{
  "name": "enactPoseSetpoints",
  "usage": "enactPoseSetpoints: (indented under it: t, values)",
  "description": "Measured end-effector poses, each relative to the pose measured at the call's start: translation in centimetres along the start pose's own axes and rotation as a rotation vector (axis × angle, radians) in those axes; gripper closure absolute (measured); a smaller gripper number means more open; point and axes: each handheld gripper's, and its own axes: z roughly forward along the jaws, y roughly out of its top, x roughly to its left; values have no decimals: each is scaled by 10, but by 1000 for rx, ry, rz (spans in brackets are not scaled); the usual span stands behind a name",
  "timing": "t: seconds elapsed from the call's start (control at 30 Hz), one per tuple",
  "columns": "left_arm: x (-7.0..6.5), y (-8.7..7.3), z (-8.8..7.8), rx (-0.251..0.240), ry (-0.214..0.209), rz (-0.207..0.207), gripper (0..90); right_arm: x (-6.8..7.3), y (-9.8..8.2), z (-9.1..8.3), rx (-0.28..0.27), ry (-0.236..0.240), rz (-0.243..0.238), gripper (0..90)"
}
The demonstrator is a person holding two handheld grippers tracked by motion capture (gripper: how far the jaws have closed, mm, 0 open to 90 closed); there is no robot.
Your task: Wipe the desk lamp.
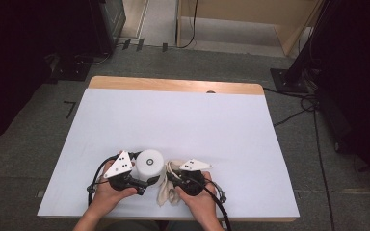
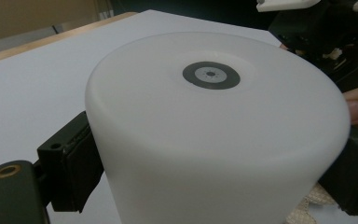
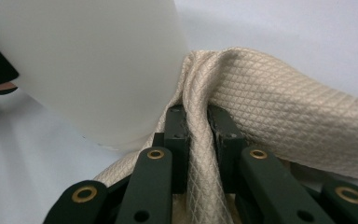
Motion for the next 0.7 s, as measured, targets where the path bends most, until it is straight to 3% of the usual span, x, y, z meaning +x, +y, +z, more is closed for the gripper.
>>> enactPoseSetpoints:
  t: [0.23,0.37,0.5,0.7]
  values:
    - [0,0,0,-1,-2,-3,82,2,3,-3,-6,2,-7,803]
    - [0,0,0,0,-3,-4,81,10,24,-28,-145,48,-19,805]
    - [0,0,0,1,-1,-6,81,22,36,-45,-216,41,-80,804]
    - [-1,2,0,14,4,6,81,19,34,-44,-211,32,-82,801]
